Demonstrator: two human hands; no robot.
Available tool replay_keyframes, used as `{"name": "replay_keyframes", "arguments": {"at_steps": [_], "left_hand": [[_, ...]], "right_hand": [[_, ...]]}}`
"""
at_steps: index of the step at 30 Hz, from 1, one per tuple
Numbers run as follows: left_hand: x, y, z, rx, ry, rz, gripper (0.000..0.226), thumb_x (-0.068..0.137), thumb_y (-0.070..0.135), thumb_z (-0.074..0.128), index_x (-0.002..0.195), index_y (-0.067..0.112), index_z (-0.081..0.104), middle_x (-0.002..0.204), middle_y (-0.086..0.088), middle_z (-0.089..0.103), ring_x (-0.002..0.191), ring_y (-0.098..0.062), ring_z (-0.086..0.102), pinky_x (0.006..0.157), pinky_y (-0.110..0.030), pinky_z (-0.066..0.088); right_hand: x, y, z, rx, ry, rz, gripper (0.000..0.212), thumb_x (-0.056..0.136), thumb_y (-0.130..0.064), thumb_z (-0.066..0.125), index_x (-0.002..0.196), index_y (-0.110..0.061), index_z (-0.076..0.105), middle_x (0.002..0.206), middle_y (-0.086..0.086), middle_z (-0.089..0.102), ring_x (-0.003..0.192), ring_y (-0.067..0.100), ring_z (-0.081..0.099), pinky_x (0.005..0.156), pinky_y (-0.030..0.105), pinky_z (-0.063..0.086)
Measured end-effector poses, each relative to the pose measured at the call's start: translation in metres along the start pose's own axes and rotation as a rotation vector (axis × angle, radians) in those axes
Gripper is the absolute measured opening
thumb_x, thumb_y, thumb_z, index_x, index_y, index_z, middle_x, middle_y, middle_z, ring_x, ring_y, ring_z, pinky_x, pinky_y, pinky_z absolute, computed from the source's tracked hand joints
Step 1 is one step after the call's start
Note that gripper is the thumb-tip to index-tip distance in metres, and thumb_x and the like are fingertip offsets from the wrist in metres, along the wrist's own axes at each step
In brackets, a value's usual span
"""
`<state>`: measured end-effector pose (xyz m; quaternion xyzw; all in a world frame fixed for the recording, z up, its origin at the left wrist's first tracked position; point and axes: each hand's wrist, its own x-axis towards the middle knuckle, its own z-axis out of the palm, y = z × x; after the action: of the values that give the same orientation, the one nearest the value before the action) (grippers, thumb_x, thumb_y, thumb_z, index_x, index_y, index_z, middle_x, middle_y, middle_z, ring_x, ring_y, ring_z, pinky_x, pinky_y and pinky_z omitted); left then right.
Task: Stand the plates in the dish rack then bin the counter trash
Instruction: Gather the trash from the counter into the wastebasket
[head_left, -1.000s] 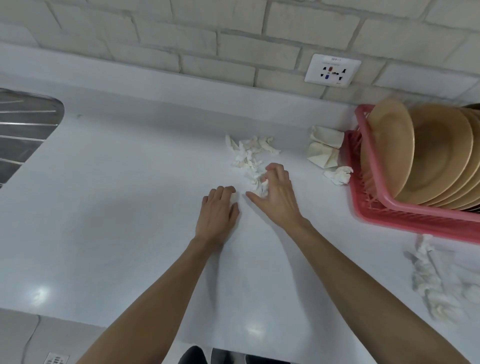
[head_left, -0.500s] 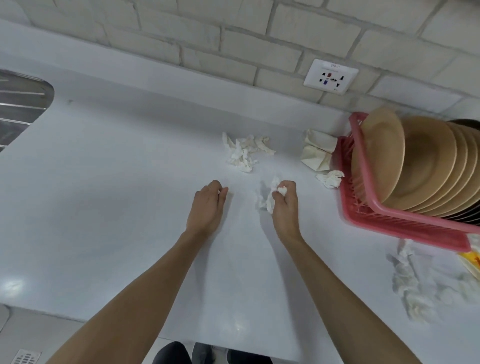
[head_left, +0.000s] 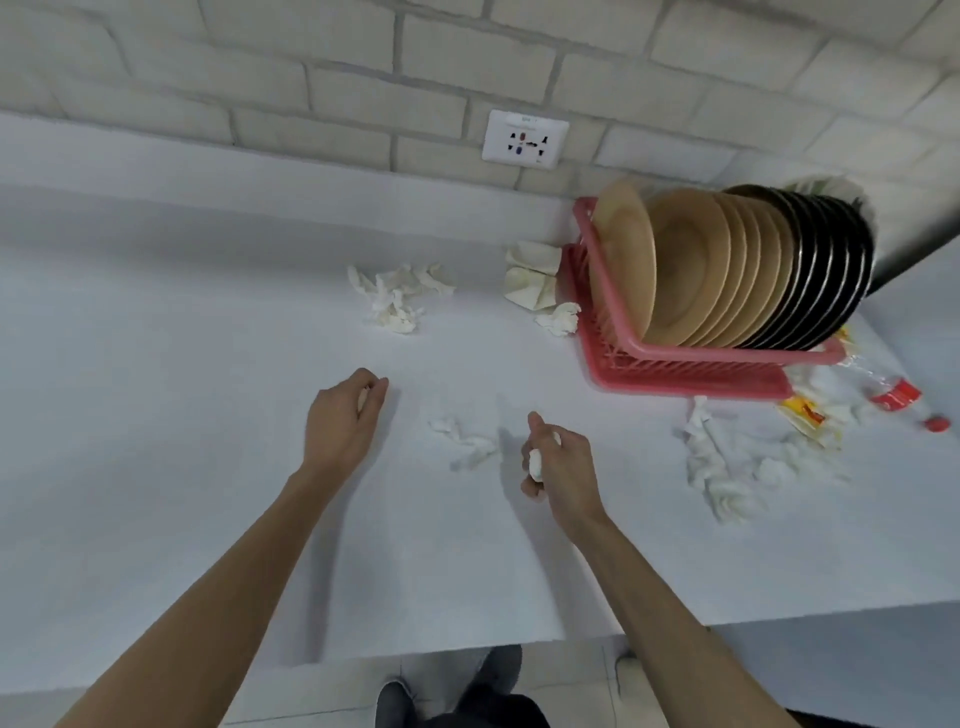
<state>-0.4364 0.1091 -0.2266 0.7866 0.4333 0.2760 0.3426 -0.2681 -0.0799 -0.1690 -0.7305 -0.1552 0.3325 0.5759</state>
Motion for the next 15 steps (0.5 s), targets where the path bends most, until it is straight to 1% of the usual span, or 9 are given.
{"name": "replay_keyframes", "arguments": {"at_steps": [3, 5, 6, 8, 10, 11, 12, 13, 15], "left_hand": [[-0.023, 0.012, 0.011, -0.044, -0.079, 0.01, 0.034, 0.098, 0.042, 0.053, 0.076, 0.016, 0.05, 0.059, 0.0, 0.05, 0.057, -0.02, 0.049, 0.058, -0.037, 0.04], [-0.036, 0.022, 0.022, -0.076, -0.115, 0.082, 0.035, 0.093, 0.048, 0.054, 0.079, 0.016, 0.05, 0.074, 0.001, 0.055, 0.07, -0.021, 0.053, 0.067, -0.039, 0.044], [-0.039, 0.027, 0.029, -0.073, -0.123, 0.121, 0.035, 0.09, 0.051, 0.054, 0.083, 0.017, 0.053, 0.086, 0.003, 0.057, 0.08, -0.019, 0.054, 0.073, -0.038, 0.044], [-0.039, 0.038, 0.044, -0.02, -0.127, 0.164, 0.04, 0.083, 0.057, 0.058, 0.089, 0.018, 0.056, 0.107, 0.009, 0.055, 0.096, -0.014, 0.049, 0.083, -0.034, 0.038], [-0.037, 0.048, 0.059, 0.069, -0.174, 0.172, 0.042, 0.077, 0.057, 0.069, 0.091, 0.02, 0.056, 0.117, 0.012, 0.053, 0.104, -0.011, 0.045, 0.09, -0.034, 0.035], [-0.038, 0.053, 0.067, 0.133, -0.215, 0.206, 0.041, 0.077, 0.054, 0.072, 0.092, 0.02, 0.056, 0.117, 0.011, 0.054, 0.106, -0.013, 0.046, 0.091, -0.036, 0.035], [-0.04, 0.056, 0.073, 0.191, -0.254, 0.252, 0.037, 0.079, 0.051, 0.07, 0.093, 0.02, 0.056, 0.115, 0.009, 0.057, 0.106, -0.016, 0.048, 0.089, -0.037, 0.036], [-0.044, 0.057, 0.081, 0.212, -0.283, 0.311, 0.03, 0.083, 0.045, 0.065, 0.094, 0.018, 0.057, 0.11, 0.006, 0.058, 0.103, -0.02, 0.05, 0.085, -0.036, 0.036], [-0.052, 0.065, 0.088, 0.17, -0.329, 0.361, 0.007, 0.093, 0.024, 0.055, 0.092, 0.018, 0.053, 0.094, 0.002, 0.056, 0.086, -0.024, 0.052, 0.076, -0.035, 0.038]], "right_hand": [[-0.013, 0.003, -0.024, -0.06, 0.018, -0.001, 0.051, 0.097, -0.033, 0.059, 0.06, 0.002, 0.049, 0.054, 0.018, 0.048, 0.044, 0.022, 0.042, 0.04, 0.025, 0.035], [-0.021, 0.006, -0.039, -0.082, 0.009, 0.011, 0.048, 0.092, -0.027, 0.066, 0.056, -0.004, 0.043, 0.058, 0.022, 0.053, 0.04, 0.024, 0.043, 0.039, 0.025, 0.032], [-0.024, 0.009, -0.046, -0.098, 0.004, 0.025, 0.046, 0.091, -0.025, 0.068, 0.057, -0.006, 0.042, 0.058, 0.021, 0.054, 0.038, 0.023, 0.041, 0.039, 0.024, 0.031], [-0.032, 0.015, -0.059, -0.118, 0.0, 0.054, 0.042, 0.09, -0.022, 0.069, 0.062, -0.007, 0.042, 0.056, 0.015, 0.051, 0.036, 0.019, 0.037, 0.039, 0.022, 0.027], [-0.041, 0.024, -0.072, -0.123, 0.015, 0.073, 0.044, 0.09, -0.019, 0.07, 0.06, -0.009, 0.039, 0.052, 0.01, 0.047, 0.037, 0.017, 0.033, 0.039, 0.02, 0.024], [-0.045, 0.029, -0.079, -0.139, 0.026, 0.065, 0.047, 0.09, -0.019, 0.07, 0.057, -0.012, 0.038, 0.051, 0.007, 0.046, 0.038, 0.015, 0.033, 0.039, 0.019, 0.025], [-0.049, 0.033, -0.085, -0.17, 0.038, 0.051, 0.049, 0.09, -0.019, 0.07, 0.054, -0.014, 0.037, 0.05, 0.004, 0.045, 0.038, 0.011, 0.034, 0.038, 0.018, 0.027], [-0.054, 0.037, -0.092, -0.201, 0.047, 0.039, 0.051, 0.09, -0.021, 0.07, 0.052, -0.015, 0.036, 0.051, 0.004, 0.045, 0.038, 0.008, 0.035, 0.04, 0.014, 0.028], [-0.062, 0.045, -0.107, -0.232, 0.044, 0.036, 0.05, 0.092, -0.025, 0.067, 0.055, -0.011, 0.036, 0.056, 0.011, 0.043, 0.038, 0.004, 0.033, 0.041, 0.009, 0.027]]}}
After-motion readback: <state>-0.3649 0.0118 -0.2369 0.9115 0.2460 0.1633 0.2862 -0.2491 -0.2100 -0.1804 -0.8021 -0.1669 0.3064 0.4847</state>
